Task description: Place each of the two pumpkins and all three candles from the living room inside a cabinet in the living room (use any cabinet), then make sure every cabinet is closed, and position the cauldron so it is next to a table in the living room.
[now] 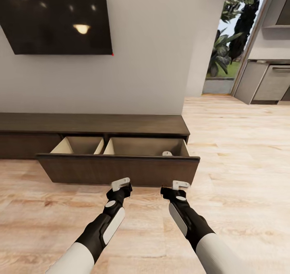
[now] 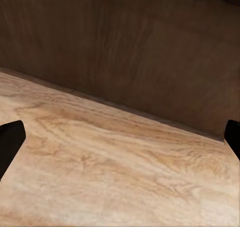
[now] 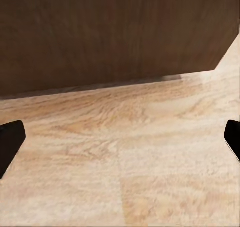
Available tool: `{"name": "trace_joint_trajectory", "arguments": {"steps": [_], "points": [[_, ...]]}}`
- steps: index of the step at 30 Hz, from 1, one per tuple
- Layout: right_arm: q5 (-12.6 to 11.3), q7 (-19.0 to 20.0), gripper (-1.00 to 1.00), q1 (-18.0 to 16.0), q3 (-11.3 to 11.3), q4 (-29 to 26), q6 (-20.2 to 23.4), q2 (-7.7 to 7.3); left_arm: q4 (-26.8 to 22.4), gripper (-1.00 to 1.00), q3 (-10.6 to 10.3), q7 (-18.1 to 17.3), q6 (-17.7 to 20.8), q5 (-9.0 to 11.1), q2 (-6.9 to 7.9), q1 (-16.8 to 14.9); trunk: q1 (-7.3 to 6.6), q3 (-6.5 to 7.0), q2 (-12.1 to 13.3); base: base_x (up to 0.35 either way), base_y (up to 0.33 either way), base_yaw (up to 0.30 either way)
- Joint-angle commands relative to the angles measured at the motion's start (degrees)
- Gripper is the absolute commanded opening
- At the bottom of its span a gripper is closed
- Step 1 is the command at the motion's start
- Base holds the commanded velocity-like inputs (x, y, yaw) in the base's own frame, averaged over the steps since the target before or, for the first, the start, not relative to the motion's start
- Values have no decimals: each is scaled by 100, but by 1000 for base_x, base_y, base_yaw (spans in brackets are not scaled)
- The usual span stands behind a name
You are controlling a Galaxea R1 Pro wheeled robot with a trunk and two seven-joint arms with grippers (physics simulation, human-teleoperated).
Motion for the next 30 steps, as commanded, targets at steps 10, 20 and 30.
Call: {"name": "trace_joint_trajectory", "arguments": {"steps": [10,20,30], "points": [[-33,-47,100,-3,23,-3,-166,-4,15,100,-110,32,15,-289,-1,-3,2,-5,-2,342,0,0],[-62,-47,100,-3,-1,59,-143,-4,22,100,-332,36,-40,-346,12,4,7,-50,-5,71,0,0],[-83,-45,100,-3,-36,376,-172,-43,22,100,-345,33,-45,-350,12,6,33,-271,-18,1,0,0]]}}
